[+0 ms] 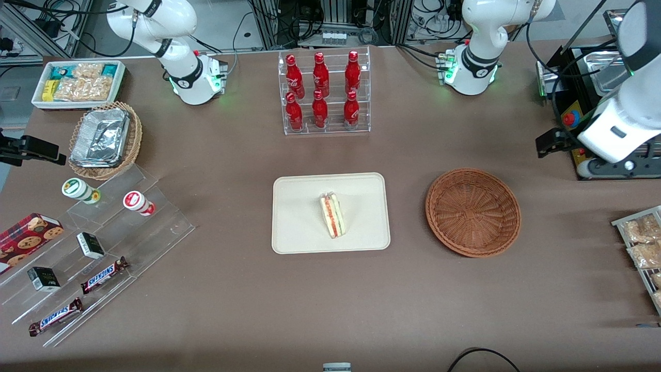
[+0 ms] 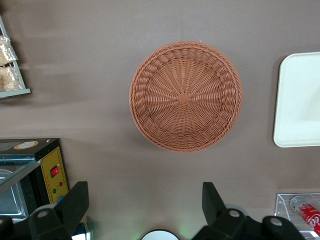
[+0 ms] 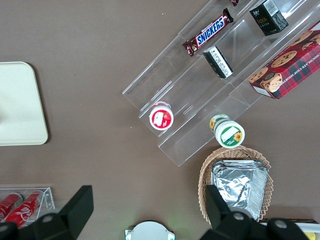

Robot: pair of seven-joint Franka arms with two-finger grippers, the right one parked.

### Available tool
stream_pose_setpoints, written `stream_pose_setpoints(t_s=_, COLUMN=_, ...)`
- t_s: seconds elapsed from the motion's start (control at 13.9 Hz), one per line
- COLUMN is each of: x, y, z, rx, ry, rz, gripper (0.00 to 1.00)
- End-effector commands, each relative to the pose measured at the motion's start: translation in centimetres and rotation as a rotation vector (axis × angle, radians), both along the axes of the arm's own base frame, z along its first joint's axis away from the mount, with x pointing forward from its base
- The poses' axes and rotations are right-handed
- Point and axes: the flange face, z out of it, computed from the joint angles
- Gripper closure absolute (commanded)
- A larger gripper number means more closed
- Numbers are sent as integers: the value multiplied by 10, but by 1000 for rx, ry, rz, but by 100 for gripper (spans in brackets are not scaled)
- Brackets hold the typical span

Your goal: Place sandwich from basket to tray

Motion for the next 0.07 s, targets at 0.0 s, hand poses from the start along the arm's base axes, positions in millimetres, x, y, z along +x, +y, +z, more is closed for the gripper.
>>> stream_pose_setpoints(t_s=0.0, x=-13, y=13, z=16, rx=-27, ry=7, rz=6, gripper=0)
